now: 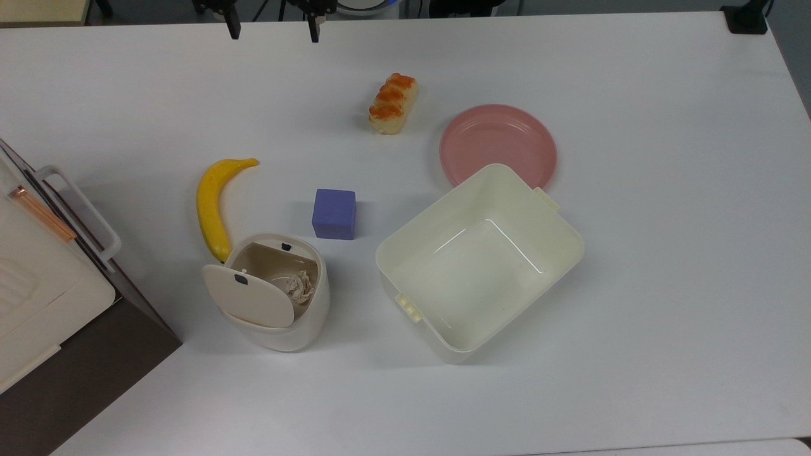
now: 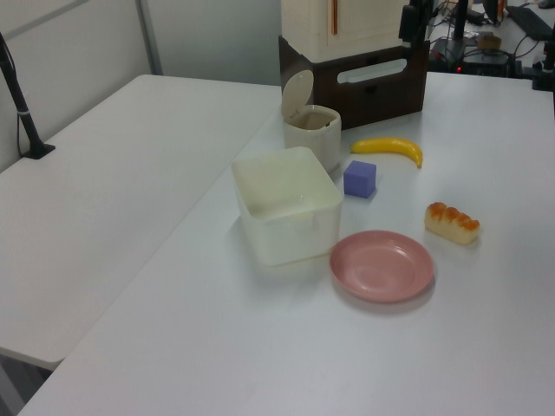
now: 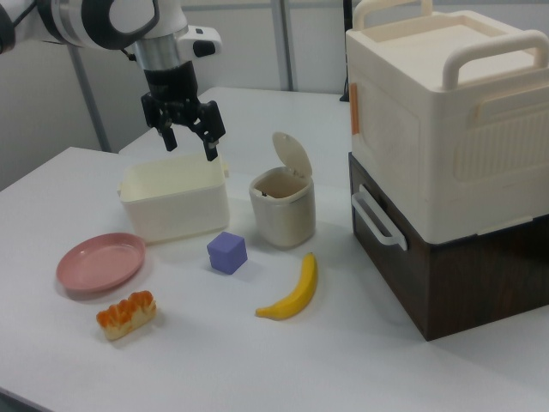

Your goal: Close the trash can

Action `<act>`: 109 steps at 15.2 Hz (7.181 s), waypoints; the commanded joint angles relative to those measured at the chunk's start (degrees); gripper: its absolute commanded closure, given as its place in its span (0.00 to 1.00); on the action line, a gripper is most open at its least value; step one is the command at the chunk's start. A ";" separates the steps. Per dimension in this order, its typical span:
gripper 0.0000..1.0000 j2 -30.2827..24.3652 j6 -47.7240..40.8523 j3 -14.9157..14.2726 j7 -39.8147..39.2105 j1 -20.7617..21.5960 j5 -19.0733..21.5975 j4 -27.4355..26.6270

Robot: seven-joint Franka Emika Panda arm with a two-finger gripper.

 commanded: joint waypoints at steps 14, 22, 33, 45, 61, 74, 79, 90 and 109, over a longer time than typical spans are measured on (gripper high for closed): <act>0.03 -1.63 7.05 -0.62 -1.15 1.26 -2.04 -3.64; 0.61 1.62 13.37 -0.36 5.26 2.23 -2.13 -2.67; 1.00 14.17 24.80 -0.62 29.68 1.36 -2.04 9.00; 1.00 32.64 24.98 -1.32 50.62 -0.58 -3.88 32.56; 1.00 37.66 25.07 -2.47 53.61 1.09 -11.96 35.65; 1.00 34.06 24.89 -1.50 48.61 3.02 -13.20 29.24; 1.00 29.76 24.89 -1.50 45.44 4.08 -13.20 22.57; 1.00 26.68 25.25 -1.50 43.34 4.86 -16.54 15.71; 1.00 25.09 28.67 -1.50 43.06 6.01 -21.20 7.17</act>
